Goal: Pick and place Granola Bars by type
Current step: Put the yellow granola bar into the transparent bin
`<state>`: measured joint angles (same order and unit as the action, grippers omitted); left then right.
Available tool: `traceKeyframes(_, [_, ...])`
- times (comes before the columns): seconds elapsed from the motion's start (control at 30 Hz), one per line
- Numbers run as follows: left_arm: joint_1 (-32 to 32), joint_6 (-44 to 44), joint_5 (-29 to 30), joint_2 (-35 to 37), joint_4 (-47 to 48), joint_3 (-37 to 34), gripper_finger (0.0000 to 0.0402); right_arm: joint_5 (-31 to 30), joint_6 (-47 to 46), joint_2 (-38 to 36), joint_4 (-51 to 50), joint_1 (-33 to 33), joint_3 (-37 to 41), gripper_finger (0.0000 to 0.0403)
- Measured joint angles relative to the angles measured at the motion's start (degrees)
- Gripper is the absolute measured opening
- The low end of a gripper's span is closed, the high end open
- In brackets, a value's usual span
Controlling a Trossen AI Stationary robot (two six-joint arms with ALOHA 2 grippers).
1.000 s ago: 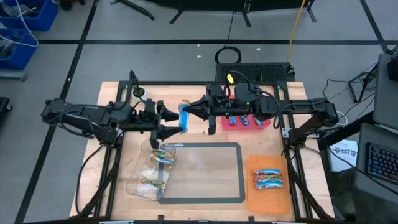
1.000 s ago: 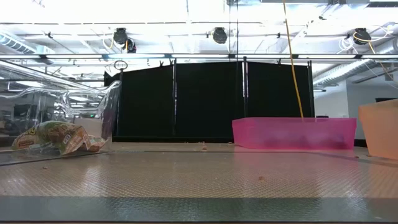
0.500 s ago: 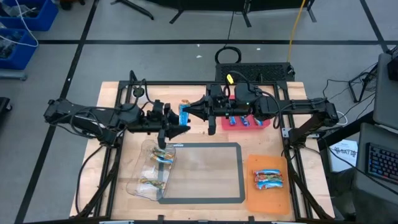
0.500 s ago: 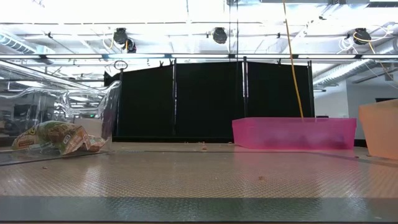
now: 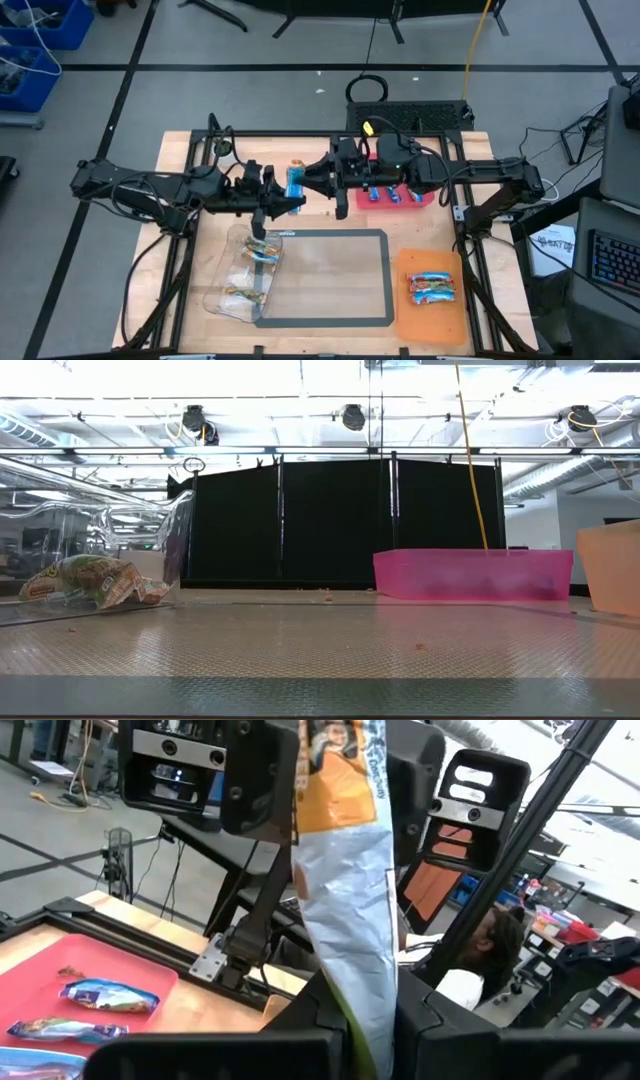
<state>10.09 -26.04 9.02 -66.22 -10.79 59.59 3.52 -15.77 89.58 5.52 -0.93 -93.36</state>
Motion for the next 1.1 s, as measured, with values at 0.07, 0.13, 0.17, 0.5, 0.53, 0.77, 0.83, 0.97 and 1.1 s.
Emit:
traceKeyframes(0.07, [0.00,0.03,-0.12,0.00,0.00,0.00,0.0025,1.13,0.18,0.00,-0.05,0.00,0.00,0.0101])
traceKeyframes(0.13, [0.00,0.22,-0.85,0.32,0.02,0.00,0.0024,1.22,0.65,-0.49,-1.00,0.00,0.00,0.0136])
traceKeyframes(0.17, [0.00,0.22,-1.05,0.49,0.04,0.00,0.0023,1.23,0.99,-0.97,-2.14,-0.09,0.04,0.0154])
traceKeyframes(0.5, [1.96,6.15,-4.34,6.21,13.29,0.02,0.0021,-7.17,9.17,-11.61,-10.90,-3.45,0.00,0.0271])
traceKeyframes(0.53, [2.68,7.12,-4.75,6.92,16.34,0.02,0.0021,-8.66,9.84,-12.84,-12.49,-4.25,0.00,0.0275])
traceKeyframes(0.77, [8.76,11.22,-4.63,10.58,32.62,0.02,0.0020,-15.18,10.48,-18.73,-19.72,-9.00,0.00,0.0271])
traceKeyframes(0.83, [10.05,11.34,-4.65,10.58,35.00,0.02,0.0019,-15.89,10.23,-19.33,-21.17,-10.21,0.00,0.0267])
traceKeyframes(0.97, [12.22,10.56,-5.62,10.11,41.71,0.05,0.0019,-17.49,9.53,-19.69,-23.09,-11.58,0.00,0.0266])
traceKeyframes(1.1, [13.54,9.36,-6.53,8.86,49.75,0.07,0.0018,-20.09,9.56,-19.50,-25.41,-12.31,0.02,0.0270])
